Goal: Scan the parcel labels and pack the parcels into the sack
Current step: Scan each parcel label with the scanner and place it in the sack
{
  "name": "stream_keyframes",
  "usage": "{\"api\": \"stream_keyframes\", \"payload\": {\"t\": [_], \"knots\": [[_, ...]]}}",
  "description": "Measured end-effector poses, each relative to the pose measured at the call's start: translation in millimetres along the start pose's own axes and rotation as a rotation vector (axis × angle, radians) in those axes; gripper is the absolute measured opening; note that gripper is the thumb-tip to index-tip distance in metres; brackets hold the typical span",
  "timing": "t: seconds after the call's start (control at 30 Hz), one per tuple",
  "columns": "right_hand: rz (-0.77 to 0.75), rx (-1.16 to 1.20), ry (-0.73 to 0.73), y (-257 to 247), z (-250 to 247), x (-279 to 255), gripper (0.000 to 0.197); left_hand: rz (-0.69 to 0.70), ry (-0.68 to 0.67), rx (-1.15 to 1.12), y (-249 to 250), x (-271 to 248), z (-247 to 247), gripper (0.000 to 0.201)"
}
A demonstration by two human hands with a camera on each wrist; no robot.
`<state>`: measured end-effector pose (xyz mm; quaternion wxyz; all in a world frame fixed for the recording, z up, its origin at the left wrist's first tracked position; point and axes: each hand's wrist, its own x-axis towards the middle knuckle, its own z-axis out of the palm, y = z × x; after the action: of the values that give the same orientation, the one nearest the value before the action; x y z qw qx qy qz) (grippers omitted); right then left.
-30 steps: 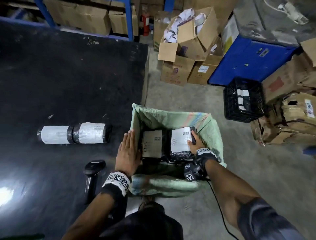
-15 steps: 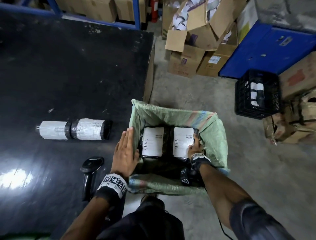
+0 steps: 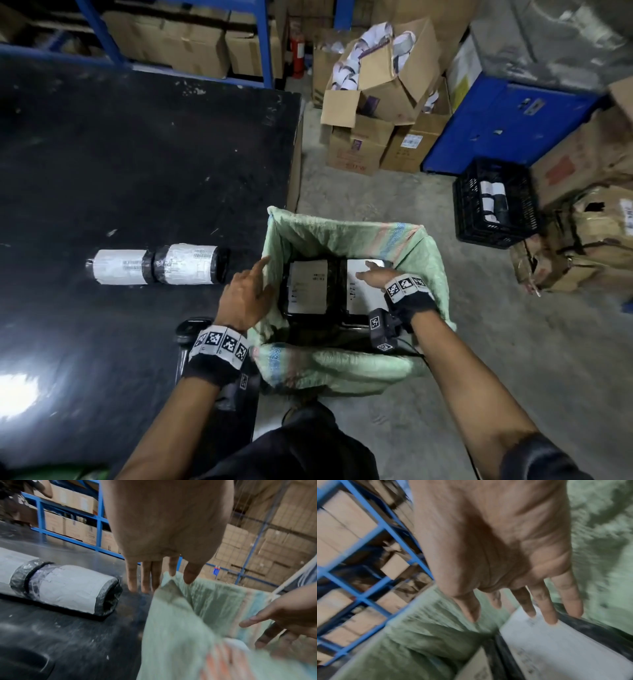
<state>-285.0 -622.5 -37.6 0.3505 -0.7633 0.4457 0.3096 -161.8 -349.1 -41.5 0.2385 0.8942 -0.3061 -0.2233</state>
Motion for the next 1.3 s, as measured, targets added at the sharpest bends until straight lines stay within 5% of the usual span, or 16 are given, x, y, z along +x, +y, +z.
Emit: {"api": "stream_keyframes", "payload": {"t": [0.33,0.53,0.83,0.97,1.1,1.3], "knots": [[-0.441,0.128,0.174,-109.0,56.3,-123.8,0.045,-0.037,0.145,-0.126,-55.7,-15.5,-86.0,0.034],[-0.525,0.056,0.243,-166.3,125.2,-160.0,0.042,-0.102,0.217,-0.141,-134.3,-37.7,-134.6,0.033],[-0.377,0.034,0.142,-196.7,229.5,-153.3,0.045,-0.242,0.214,-0.249,-253.1,-64.4,-164.7,0.035],[-0.269,-0.016,0.098,-197.1,272.5,-136.0,0.059,-0.272,0.188,-0.231,-294.1,-56.1,-154.9,0.069],[-0.173,0.034,0.12,-192.4,313.1,-118.9,0.072,-0.339,0.194,-0.257,-309.4,-41.5,-154.7,0.067],[-0.155,0.416,0.135,-201.5,338.5,-110.8,0.067,-0.265,0.21,-0.34,-345.8,-1.3,-150.0,0.093]]}}
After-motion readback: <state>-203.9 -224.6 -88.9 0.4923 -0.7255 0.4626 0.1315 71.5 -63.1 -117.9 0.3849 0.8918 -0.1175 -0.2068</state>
